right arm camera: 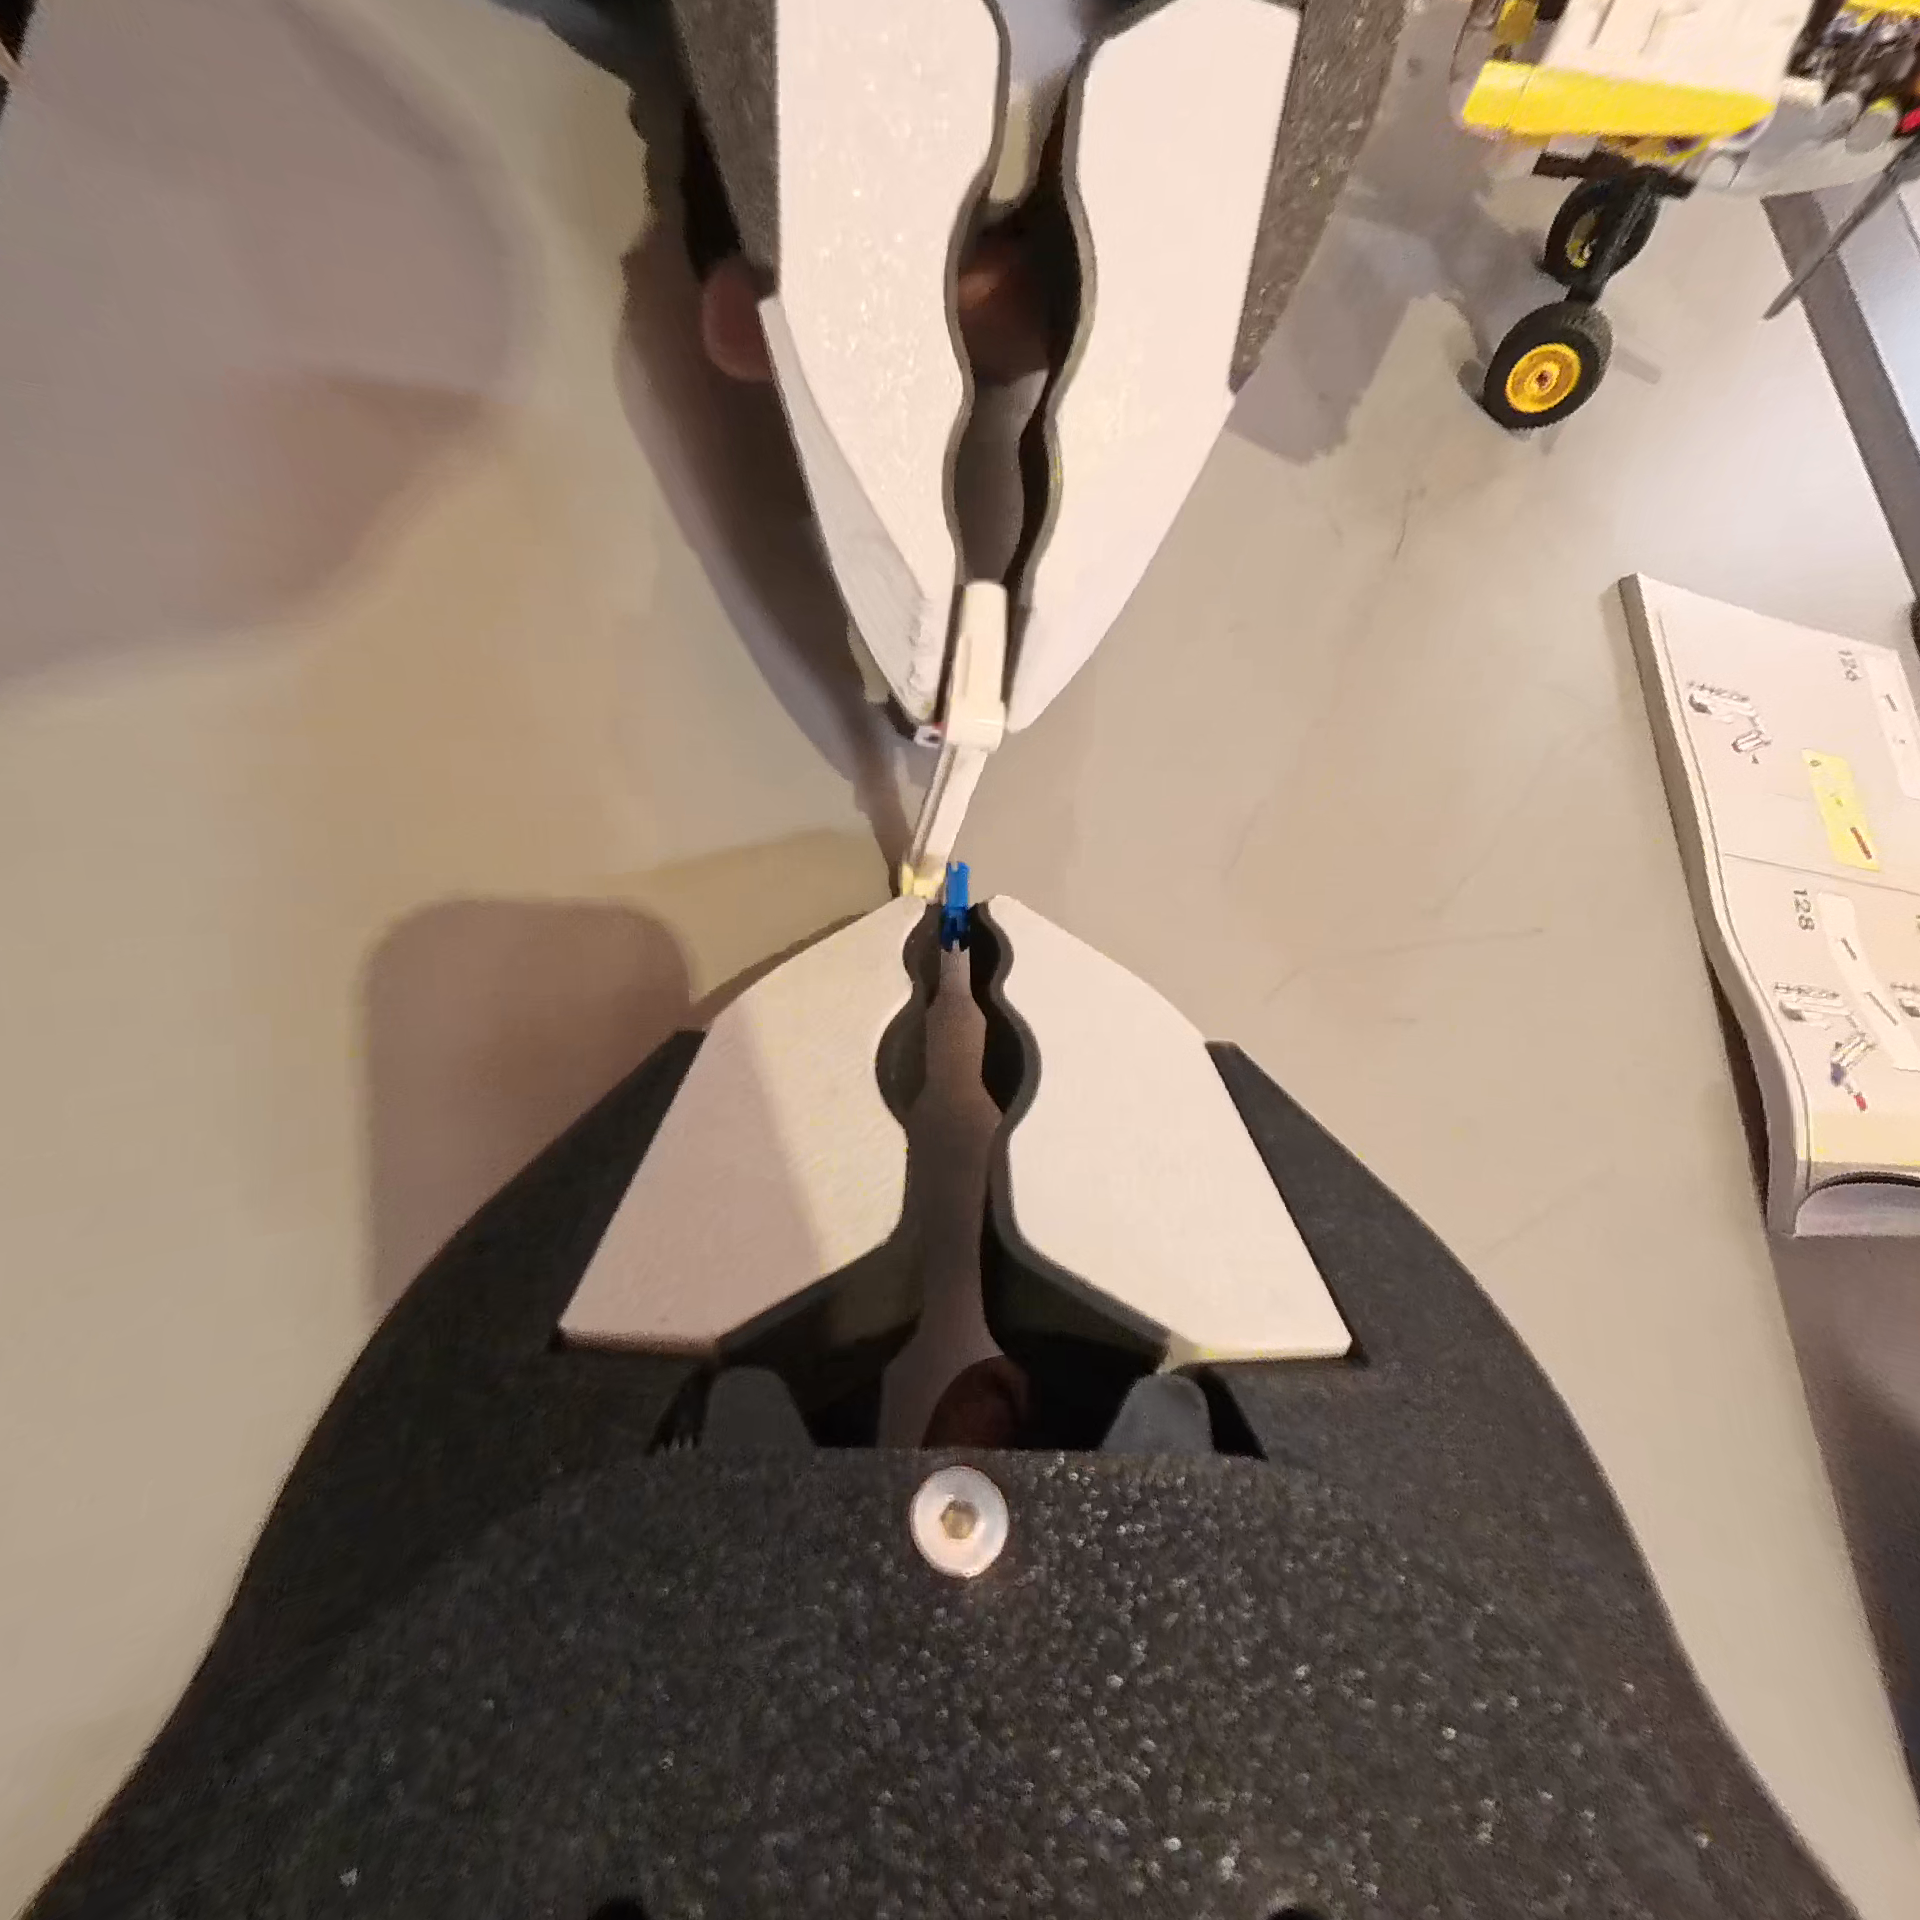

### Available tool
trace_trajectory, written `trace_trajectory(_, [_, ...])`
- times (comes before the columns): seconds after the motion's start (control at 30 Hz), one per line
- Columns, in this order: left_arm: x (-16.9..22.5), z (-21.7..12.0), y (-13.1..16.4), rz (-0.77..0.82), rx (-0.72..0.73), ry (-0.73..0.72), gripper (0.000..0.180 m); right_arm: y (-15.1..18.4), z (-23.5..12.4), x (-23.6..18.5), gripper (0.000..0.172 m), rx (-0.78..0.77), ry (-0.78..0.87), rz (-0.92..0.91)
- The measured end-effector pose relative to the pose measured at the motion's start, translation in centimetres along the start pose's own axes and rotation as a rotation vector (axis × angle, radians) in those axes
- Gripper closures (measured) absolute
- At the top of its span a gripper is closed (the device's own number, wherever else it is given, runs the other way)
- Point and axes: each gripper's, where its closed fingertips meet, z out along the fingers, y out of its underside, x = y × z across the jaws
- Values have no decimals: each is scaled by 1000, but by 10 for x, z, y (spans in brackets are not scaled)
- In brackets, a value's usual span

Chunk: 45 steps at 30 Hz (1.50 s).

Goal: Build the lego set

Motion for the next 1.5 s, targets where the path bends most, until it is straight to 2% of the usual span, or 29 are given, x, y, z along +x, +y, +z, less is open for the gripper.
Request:
trace_trajectory(0.23, [2, 6, 8, 20, -71, 1, 172, 0, 2, -1, 167, -11, 38, -18])
trace_trajectory(0.6, [3, 17, 22, 16, -190, 30, 170, -1, 3, -1, 167, -7, 10, 9])
trace_trajectory(0.93, [1, 17, 15, -11, -141, 34, 165, 0, 4, 0, 167, -17, -5, 33])
trace_trajectory(1.23, [2, 17, 13, -27, -130, 48, 172, 0, 5, 0, 167, -15, -9, 38])
trace_trajectory(1.37, [-6, 13, 7, -120, -79, 43, 172, 2, 4, 5, 167, -16, 17, 48])
trace_trajectory(1.5, [-22, 3, -3, -383, 44, 37, 173, -4, -1, 12, 167, 34, 71, 47])
